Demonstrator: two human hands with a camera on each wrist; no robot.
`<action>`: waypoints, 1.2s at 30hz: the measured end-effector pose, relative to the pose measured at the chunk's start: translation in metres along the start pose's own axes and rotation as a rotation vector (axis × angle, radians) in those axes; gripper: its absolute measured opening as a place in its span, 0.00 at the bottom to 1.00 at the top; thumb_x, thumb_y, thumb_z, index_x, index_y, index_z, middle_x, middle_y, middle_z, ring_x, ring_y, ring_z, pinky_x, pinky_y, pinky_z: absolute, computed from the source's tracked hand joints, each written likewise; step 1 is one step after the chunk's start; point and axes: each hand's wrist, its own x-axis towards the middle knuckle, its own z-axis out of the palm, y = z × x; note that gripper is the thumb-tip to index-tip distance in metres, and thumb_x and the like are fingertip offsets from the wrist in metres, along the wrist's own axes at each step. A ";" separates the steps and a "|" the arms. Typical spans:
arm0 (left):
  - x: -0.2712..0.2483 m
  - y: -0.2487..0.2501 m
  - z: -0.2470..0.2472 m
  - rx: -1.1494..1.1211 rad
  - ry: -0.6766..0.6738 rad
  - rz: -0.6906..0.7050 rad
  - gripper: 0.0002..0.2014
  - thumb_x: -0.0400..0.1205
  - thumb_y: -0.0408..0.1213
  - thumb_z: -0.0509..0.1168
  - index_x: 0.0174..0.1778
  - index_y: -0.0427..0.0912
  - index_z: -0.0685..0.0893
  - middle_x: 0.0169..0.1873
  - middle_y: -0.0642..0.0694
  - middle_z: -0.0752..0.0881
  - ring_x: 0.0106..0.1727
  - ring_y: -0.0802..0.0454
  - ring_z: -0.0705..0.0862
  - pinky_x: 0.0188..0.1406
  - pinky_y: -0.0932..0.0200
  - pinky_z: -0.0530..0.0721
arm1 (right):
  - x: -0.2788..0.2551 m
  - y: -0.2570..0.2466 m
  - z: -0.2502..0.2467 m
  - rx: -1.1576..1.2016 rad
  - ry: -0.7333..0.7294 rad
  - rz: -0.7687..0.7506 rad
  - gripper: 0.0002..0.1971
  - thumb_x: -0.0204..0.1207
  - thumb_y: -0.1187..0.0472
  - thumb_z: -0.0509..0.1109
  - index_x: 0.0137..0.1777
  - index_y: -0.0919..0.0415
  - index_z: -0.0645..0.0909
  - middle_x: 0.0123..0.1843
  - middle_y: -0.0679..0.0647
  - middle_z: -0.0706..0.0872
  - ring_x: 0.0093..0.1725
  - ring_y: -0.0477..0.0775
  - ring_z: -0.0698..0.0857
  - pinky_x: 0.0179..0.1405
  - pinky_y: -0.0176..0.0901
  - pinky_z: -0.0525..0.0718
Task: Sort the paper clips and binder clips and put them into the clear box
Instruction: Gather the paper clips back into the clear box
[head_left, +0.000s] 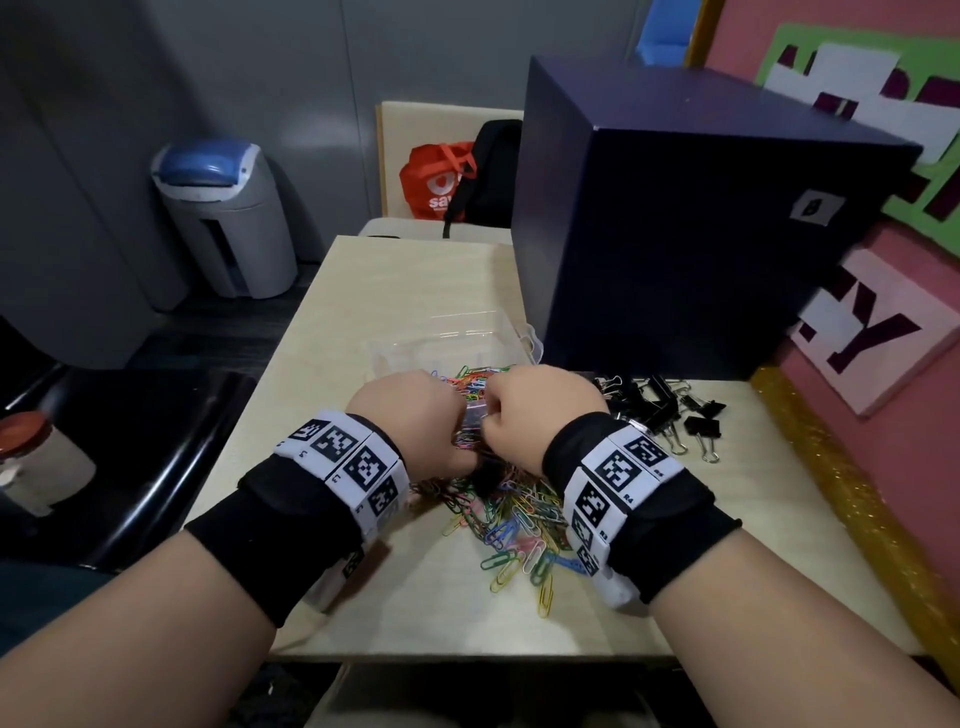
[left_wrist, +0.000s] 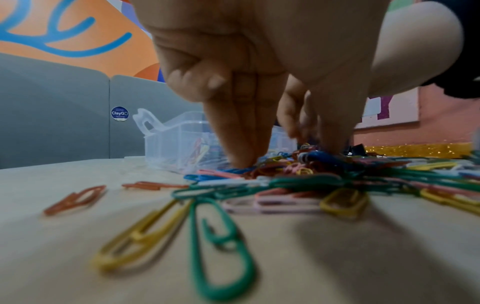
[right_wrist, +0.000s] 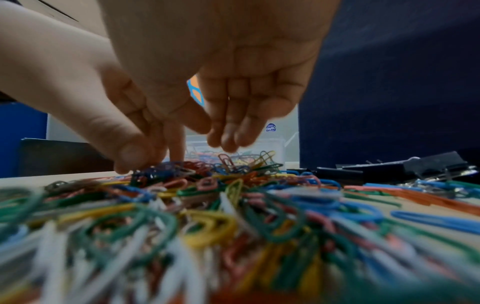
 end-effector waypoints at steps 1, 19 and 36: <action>0.000 0.000 0.000 0.025 -0.024 0.002 0.25 0.69 0.66 0.65 0.42 0.45 0.86 0.35 0.47 0.86 0.39 0.45 0.85 0.31 0.60 0.78 | 0.000 0.000 0.001 -0.019 -0.030 -0.003 0.11 0.74 0.51 0.60 0.51 0.51 0.80 0.51 0.51 0.84 0.51 0.58 0.84 0.43 0.46 0.78; 0.002 -0.011 0.000 -0.270 0.157 -0.005 0.09 0.79 0.46 0.66 0.48 0.46 0.86 0.42 0.47 0.88 0.46 0.48 0.83 0.40 0.60 0.75 | 0.009 0.006 0.010 -0.029 -0.159 -0.052 0.14 0.76 0.70 0.64 0.60 0.59 0.79 0.58 0.59 0.81 0.58 0.60 0.83 0.52 0.46 0.81; 0.019 -0.019 0.003 -0.260 0.271 -0.260 0.16 0.81 0.46 0.63 0.63 0.47 0.82 0.58 0.43 0.81 0.59 0.40 0.81 0.58 0.46 0.82 | 0.010 0.008 0.010 0.130 0.126 -0.032 0.10 0.80 0.64 0.63 0.61 0.57 0.78 0.57 0.55 0.80 0.56 0.59 0.82 0.54 0.50 0.84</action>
